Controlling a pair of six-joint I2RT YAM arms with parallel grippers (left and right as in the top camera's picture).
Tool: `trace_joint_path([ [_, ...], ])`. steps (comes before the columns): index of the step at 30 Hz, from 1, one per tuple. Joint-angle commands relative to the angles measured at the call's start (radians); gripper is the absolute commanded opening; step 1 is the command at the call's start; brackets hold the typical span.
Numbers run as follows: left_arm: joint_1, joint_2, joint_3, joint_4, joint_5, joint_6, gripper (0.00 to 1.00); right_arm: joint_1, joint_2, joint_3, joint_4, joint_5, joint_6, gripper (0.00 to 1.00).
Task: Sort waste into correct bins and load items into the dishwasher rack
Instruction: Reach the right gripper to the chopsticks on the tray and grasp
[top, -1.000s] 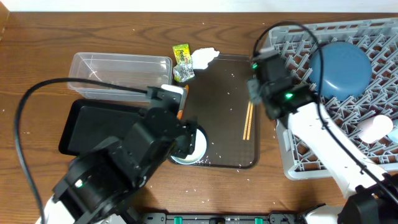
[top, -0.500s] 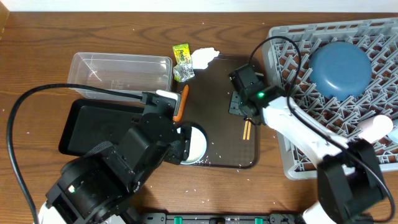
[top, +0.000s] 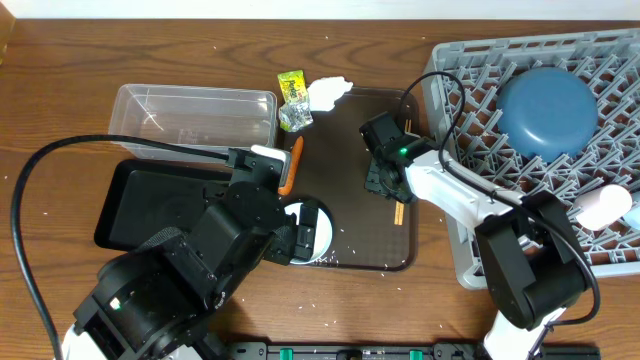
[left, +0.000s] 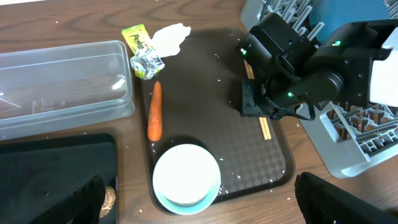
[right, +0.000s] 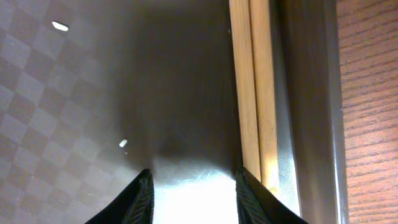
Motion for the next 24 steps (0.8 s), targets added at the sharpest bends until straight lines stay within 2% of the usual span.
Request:
trace_joint_path([
  [1,0.002,-0.002,0.013,-0.002,0.002,0.006,0.98,-0.002,0.006,0.001,-0.010,0.025,0.016,0.38],
  [3,0.002,-0.002,0.013,-0.002,0.003,0.006,0.98,-0.004,0.002,0.001,-0.010,0.021,0.005,0.40],
  [9,0.002,-0.002,0.013,-0.002,0.002,0.006,0.98,-0.014,-0.026,0.002,0.044,-0.033,-0.189,0.40],
  [24,0.002,-0.002,0.013,-0.002,0.002,0.006,0.98,-0.053,-0.028,0.001,-0.014,0.016,-0.200,0.41],
])
